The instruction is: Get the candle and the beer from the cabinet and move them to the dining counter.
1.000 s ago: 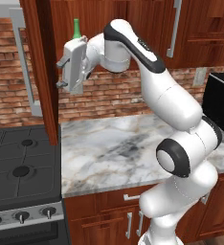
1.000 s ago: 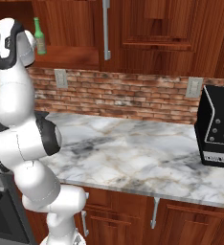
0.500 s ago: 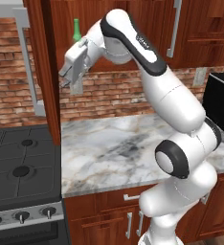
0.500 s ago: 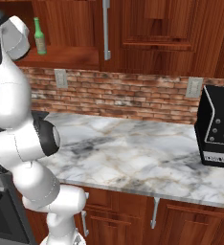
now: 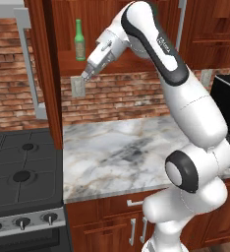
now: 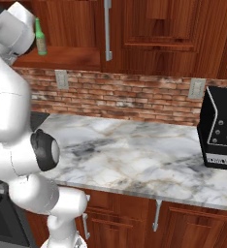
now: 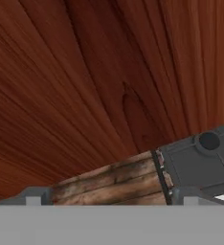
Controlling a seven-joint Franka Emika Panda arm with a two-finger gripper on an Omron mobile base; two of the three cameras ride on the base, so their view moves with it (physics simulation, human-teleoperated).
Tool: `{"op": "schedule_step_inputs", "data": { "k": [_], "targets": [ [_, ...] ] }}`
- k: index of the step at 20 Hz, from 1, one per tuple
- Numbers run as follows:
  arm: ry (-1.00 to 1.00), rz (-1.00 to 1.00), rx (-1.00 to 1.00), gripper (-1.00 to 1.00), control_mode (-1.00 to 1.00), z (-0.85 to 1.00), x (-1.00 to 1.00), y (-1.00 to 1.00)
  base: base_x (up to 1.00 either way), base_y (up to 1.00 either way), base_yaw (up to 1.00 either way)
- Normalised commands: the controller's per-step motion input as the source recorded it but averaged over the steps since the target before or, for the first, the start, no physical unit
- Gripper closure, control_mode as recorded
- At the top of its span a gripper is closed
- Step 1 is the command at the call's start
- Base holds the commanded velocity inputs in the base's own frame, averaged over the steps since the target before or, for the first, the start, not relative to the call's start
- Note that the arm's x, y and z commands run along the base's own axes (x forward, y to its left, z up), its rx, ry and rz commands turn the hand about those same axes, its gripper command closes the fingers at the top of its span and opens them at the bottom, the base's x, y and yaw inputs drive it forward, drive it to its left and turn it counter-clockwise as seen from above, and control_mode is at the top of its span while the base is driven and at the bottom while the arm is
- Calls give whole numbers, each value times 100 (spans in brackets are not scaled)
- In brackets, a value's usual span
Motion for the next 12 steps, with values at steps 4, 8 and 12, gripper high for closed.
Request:
{"op": "schedule_step_inputs", "data": {
  "k": [4,8,12],
  "targets": [
    [-9,-23,2,-100,-100,0,-3,-66,0,0,0],
    [-5,-25,6,-100,-100,-2,-4,-65,0,0,0],
    [-3,-27,6,-100,-100,0,-1,-62,0,0,0]
  ]
}}
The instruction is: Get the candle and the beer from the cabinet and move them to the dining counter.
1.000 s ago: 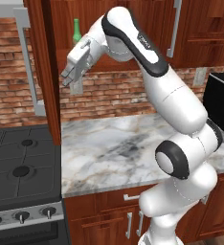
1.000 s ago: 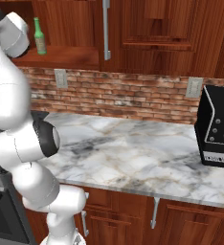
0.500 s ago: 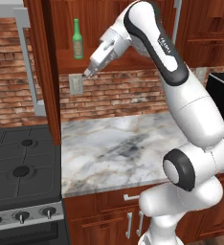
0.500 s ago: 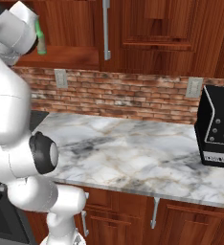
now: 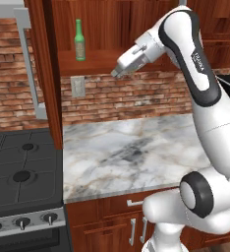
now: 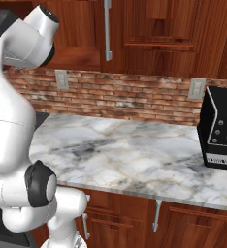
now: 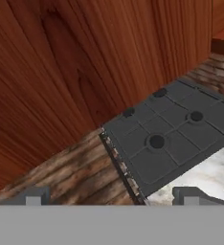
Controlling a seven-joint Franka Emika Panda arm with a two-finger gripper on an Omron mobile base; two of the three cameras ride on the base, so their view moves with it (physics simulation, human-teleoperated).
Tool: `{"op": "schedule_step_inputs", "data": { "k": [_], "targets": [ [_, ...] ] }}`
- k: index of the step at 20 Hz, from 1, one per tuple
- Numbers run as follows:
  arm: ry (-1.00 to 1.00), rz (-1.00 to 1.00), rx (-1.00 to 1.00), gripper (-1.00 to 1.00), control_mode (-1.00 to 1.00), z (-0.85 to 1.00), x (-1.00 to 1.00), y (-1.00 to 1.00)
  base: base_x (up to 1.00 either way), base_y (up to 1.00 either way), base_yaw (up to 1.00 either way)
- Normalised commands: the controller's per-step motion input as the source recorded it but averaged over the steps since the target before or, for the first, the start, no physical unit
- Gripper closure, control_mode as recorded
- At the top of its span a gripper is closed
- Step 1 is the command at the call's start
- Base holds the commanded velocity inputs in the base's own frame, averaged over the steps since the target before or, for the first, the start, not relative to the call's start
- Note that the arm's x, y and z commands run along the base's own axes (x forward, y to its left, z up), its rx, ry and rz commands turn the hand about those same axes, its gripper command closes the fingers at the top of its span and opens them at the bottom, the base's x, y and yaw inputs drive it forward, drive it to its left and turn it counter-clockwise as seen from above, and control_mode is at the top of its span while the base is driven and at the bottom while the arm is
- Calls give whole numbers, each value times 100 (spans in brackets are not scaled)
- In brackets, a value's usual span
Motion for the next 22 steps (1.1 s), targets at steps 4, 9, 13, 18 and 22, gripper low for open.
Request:
{"op": "schedule_step_inputs", "data": {
  "k": [4,9,13,18,22],
  "targets": [
    [0,-30,1,-100,-100,7,0,-52,0,0,0],
    [-2,-33,0,-100,-100,16,0,-43,0,0,0],
    [-10,-34,-5,-100,-100,8,0,-40,0,0,0],
    [-7,-35,-9,-100,-100,7,0,-36,0,0,0],
    [-7,-36,-10,-100,-100,5,0,-35,0,0,0]
  ]
}}
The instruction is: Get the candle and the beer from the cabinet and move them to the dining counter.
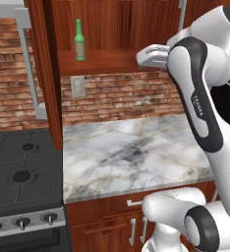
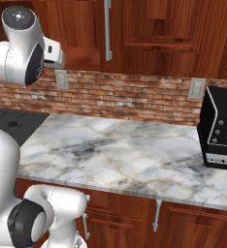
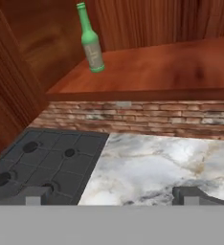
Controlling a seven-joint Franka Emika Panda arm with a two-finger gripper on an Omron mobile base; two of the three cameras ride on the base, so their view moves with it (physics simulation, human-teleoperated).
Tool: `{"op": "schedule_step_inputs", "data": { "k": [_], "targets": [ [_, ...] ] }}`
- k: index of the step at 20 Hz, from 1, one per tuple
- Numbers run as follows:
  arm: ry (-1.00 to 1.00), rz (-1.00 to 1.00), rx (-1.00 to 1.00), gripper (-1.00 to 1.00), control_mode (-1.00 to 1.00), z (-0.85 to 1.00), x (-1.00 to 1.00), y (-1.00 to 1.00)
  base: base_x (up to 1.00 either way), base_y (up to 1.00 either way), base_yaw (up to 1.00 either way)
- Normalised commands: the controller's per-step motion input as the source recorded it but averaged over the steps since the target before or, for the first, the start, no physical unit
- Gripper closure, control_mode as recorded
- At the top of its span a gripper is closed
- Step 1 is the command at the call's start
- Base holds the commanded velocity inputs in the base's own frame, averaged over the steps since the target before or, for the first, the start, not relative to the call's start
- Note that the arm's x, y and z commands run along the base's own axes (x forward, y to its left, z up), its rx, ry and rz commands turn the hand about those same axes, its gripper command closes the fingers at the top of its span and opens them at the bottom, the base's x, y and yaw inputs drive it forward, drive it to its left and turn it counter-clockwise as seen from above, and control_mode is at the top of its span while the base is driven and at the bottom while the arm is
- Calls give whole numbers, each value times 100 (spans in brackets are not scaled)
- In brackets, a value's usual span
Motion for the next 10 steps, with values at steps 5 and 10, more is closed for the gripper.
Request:
{"op": "schedule_step_inputs", "data": {
  "k": [5,10],
  "targets": [
    [-15,-37,-12,-100,-100,4,0,-37,0,0,0],
    [-15,-33,-14,-100,-100,4,6,-37,0,0,0]
  ]
}}
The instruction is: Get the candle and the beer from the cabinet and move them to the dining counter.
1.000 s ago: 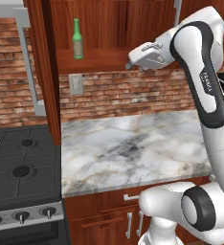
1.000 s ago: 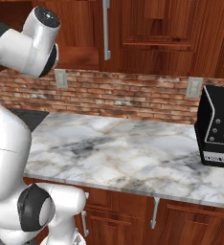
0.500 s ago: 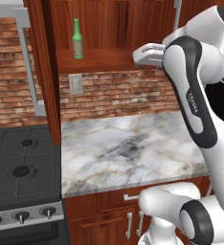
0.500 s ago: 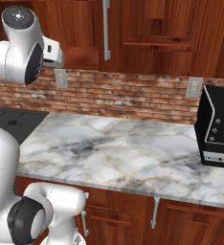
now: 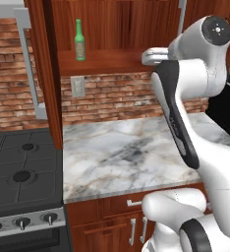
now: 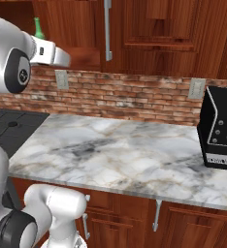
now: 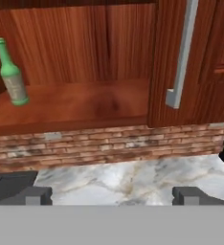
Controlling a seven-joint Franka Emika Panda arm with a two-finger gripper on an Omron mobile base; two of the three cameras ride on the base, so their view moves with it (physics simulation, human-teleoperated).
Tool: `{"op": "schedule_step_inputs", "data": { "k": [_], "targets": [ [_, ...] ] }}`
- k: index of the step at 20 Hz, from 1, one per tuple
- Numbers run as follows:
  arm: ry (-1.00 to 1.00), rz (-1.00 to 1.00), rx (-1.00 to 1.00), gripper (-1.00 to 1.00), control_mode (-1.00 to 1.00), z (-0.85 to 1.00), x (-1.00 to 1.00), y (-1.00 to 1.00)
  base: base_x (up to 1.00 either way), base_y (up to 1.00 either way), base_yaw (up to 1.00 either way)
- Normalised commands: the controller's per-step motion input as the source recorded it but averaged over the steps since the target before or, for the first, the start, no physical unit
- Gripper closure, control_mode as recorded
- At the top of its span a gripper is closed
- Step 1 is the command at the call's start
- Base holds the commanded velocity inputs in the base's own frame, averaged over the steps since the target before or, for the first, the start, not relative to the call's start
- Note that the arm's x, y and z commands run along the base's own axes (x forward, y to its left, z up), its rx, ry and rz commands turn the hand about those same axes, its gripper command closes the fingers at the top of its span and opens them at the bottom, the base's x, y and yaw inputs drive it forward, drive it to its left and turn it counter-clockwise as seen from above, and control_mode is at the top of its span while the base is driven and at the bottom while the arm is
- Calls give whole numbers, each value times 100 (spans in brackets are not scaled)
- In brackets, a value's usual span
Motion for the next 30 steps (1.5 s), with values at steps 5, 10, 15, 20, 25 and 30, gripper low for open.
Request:
{"op": "schedule_step_inputs", "data": {
  "k": [5,10,15,20,25,30],
  "targets": [
    [1,-27,-1,-100,-100,17,17,-46,0,0,0],
    [0,-21,-1,-100,-100,17,4,-45,0,0,0],
    [1,-7,1,-100,-100,24,2,-27,0,0,0],
    [0,0,2,-100,-100,19,11,-23,0,0,0],
    [0,0,0,-100,-100,9,17,-28,0,0,0],
    [1,0,1,-100,-100,0,28,-22,0,0,0]
  ]
}}
